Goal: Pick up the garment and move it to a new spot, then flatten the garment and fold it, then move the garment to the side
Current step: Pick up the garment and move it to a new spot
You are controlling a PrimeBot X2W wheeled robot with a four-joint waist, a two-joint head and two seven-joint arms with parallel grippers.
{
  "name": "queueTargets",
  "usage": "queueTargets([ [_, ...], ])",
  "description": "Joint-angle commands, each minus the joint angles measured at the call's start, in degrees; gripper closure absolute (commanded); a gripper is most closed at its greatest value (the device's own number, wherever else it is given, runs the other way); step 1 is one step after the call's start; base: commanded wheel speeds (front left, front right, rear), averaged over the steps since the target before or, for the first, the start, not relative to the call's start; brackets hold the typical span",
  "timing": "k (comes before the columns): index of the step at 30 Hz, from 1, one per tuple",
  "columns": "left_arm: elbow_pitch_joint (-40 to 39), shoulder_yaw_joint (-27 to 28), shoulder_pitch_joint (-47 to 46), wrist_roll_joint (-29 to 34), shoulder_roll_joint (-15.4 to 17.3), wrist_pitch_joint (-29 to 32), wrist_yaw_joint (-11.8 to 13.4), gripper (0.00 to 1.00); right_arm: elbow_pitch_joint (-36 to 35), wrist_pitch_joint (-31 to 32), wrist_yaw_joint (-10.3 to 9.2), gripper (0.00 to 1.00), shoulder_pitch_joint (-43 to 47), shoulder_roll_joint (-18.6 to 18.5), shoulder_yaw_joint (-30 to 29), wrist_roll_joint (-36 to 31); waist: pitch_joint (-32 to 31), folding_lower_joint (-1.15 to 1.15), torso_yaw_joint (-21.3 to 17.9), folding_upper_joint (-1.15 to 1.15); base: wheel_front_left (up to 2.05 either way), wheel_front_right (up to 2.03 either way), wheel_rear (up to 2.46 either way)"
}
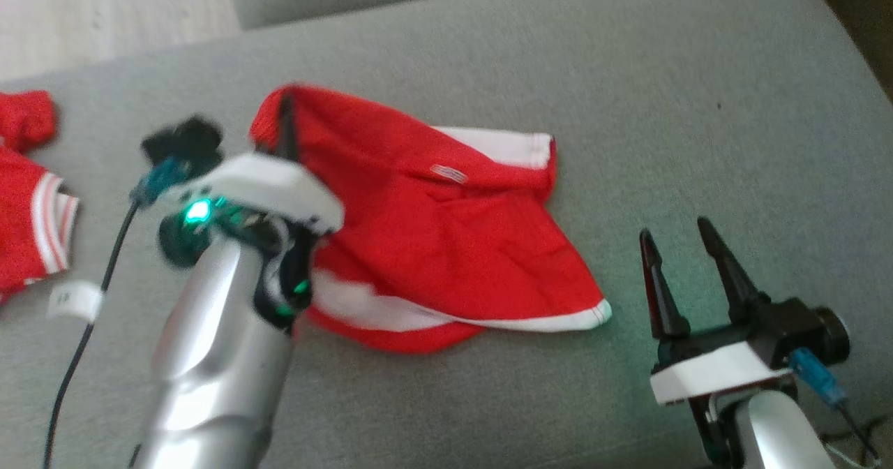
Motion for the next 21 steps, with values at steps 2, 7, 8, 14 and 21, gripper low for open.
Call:
queueTargets([
  [2,1.49,3.27,-2.30,0.86,2.81,-3.69,-0.39,1.00,-1.43,-1.01,0.44,0.00,-2.62,-0.27,1.34,0.52,3.80,-0.01,-2.00,0.00,0.00,0.00,0.00],
  [7,8.72,3.47,-3.66,3.43,5.90,-9.24,-1.51,0.99,-0.85,-1.31,0.44,0.00,-3.85,-0.27,0.63,0.29,6.13,-0.01,-1.82,0.00,0.00,0.00,0.00],
  [8,9.70,3.18,-4.01,3.75,6.10,-9.85,-1.94,0.81,-0.71,-1.34,0.44,0.00,-3.98,-0.27,0.56,0.22,6.29,-0.01,-1.61,0.00,0.00,0.00,0.00],
  [14,13.09,0.88,-5.25,4.93,6.37,-11.94,-5.30,0.00,-0.19,-1.43,0.44,0.00,-4.61,-0.27,0.43,-0.15,5.74,-0.01,0.28,0.00,0.00,0.00,0.00],
  [21,13.72,-2.09,-2.96,5.60,6.51,-13.65,-9.51,0.00,0.63,-1.47,0.44,0.00,-4.54,-0.27,0.65,-0.45,2.30,-0.01,3.75,0.00,0.00,0.00,0.00],
])
